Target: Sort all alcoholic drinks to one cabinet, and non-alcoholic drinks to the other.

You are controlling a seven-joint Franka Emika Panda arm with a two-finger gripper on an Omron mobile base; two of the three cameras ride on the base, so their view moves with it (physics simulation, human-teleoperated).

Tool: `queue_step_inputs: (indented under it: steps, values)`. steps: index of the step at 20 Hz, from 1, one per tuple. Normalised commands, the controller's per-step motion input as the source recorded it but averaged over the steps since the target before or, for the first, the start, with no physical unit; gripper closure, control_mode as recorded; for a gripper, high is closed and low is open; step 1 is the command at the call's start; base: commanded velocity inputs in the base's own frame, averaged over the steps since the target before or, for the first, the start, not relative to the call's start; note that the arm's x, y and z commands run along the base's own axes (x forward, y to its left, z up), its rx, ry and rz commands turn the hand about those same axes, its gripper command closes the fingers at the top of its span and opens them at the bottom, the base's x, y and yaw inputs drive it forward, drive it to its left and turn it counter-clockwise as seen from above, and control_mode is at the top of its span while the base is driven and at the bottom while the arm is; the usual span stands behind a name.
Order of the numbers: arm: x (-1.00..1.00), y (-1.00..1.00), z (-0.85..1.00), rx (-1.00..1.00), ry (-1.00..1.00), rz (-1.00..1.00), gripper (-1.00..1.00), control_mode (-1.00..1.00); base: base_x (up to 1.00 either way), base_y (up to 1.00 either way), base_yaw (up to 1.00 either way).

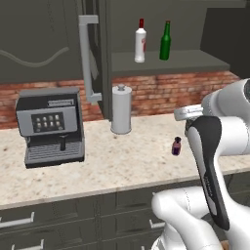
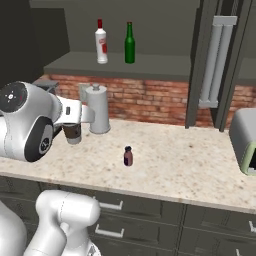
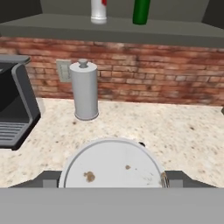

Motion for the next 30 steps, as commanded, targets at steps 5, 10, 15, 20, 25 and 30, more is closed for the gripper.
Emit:
queue_step_inputs:
  steps: [5,10,15,20,25,30]
  values:
    - [0.00,0.00,0.00,0.00,0.00,0.00,1.00,1.00,-0.34,-0.27,0.00]
    - [0.00,0.00,0.00,0.00,0.00,0.00,1.00,1.00,-0.38,-0.37,0.00]
    - [0.00,0.00,0.00,0.00,0.00,0.00,1.00,1.00,-0.39,-0.42,0.00]
    - [0.00,0.00,0.00,0.00,0.00,0.00,1.00,1.00,-0.38,-0.42,0.00]
    - [0.00,0.00,0.00,0.00,0.00,0.00,1.00,1.00,-0.36,-0.49,0.00]
    - [0.00,0.00,0.00,0.00,0.00,0.00,1.00,1.00,-0.29,-0.46,0.00]
